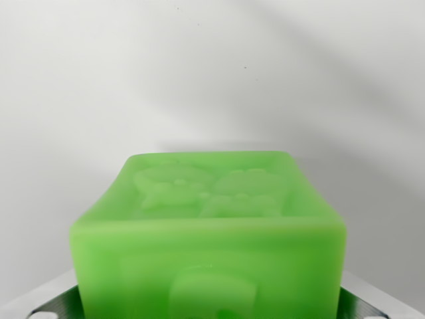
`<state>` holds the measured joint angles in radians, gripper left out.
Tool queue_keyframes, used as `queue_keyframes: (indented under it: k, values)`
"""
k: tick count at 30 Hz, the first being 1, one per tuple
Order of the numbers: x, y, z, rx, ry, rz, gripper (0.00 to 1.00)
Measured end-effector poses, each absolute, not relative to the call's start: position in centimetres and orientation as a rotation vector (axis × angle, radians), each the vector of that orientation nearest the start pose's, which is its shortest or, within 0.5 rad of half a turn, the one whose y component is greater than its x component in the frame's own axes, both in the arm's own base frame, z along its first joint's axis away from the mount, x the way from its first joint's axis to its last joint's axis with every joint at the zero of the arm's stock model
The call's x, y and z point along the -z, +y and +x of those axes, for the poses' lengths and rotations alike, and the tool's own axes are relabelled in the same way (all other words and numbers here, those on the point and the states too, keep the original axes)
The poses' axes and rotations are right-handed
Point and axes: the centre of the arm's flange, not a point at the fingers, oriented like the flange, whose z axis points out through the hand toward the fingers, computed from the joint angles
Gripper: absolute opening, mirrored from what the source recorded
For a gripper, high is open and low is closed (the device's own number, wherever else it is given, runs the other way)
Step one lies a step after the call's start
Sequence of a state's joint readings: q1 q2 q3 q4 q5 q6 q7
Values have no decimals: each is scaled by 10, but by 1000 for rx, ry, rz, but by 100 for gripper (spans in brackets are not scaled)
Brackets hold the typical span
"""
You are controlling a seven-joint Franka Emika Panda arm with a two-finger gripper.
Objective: Stack cube
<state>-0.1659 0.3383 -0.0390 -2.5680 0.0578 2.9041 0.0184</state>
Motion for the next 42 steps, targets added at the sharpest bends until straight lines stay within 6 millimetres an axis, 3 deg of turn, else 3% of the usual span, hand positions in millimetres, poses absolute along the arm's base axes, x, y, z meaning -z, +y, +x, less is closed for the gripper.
queue_keyframes:
  k: [22,42]
  values:
    - [-204,-94,432,10,431,-3110,0]
    - [-217,-72,457,5,362,-3118,0]
